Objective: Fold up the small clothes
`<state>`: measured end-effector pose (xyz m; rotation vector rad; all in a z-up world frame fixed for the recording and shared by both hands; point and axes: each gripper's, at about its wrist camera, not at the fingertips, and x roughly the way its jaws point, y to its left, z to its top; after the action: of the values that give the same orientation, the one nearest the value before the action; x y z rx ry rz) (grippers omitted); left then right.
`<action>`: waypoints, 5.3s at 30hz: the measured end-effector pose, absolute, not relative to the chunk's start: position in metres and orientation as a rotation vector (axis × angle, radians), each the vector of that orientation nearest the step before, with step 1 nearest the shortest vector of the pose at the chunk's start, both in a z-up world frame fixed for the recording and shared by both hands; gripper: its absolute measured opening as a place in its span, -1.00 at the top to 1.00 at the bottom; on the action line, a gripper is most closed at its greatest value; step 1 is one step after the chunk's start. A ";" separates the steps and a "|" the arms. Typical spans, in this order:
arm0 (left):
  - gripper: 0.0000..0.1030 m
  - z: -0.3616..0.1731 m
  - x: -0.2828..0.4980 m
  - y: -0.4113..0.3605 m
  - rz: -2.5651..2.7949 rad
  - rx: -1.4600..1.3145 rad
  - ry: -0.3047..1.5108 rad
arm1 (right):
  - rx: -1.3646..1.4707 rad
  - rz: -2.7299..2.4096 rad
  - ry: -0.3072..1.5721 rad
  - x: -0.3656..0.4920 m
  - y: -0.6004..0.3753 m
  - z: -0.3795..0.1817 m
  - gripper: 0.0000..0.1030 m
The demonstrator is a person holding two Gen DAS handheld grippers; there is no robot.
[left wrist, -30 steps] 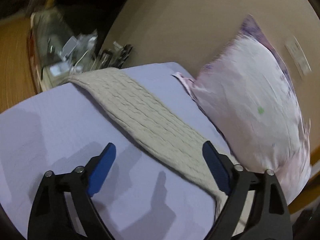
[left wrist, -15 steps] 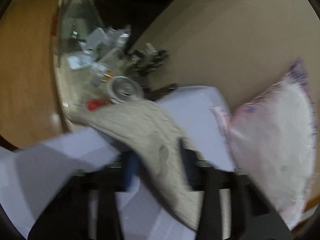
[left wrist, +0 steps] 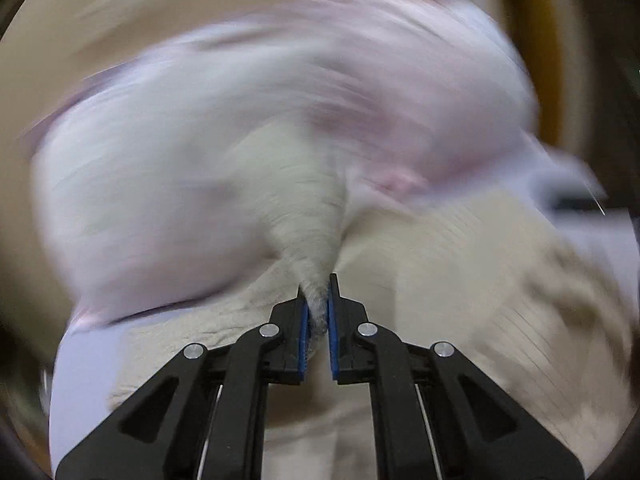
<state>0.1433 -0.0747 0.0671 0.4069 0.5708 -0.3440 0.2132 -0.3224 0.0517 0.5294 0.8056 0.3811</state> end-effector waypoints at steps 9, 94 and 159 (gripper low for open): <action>-0.26 0.067 0.098 -0.043 -0.338 0.347 0.585 | 0.605 0.315 0.993 0.236 -0.343 0.012 -0.08; -0.36 0.019 0.195 0.170 -0.267 -0.632 0.889 | 1.151 0.425 0.627 0.268 -0.453 -0.015 -0.88; 0.11 0.033 0.166 -0.003 -0.441 -0.164 0.880 | 0.492 0.511 0.974 0.242 -0.335 0.014 -0.17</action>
<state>0.1659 -0.0029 0.0334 -0.1638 0.8795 -0.4413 0.2422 -0.3354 0.0136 0.4919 0.9741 0.5109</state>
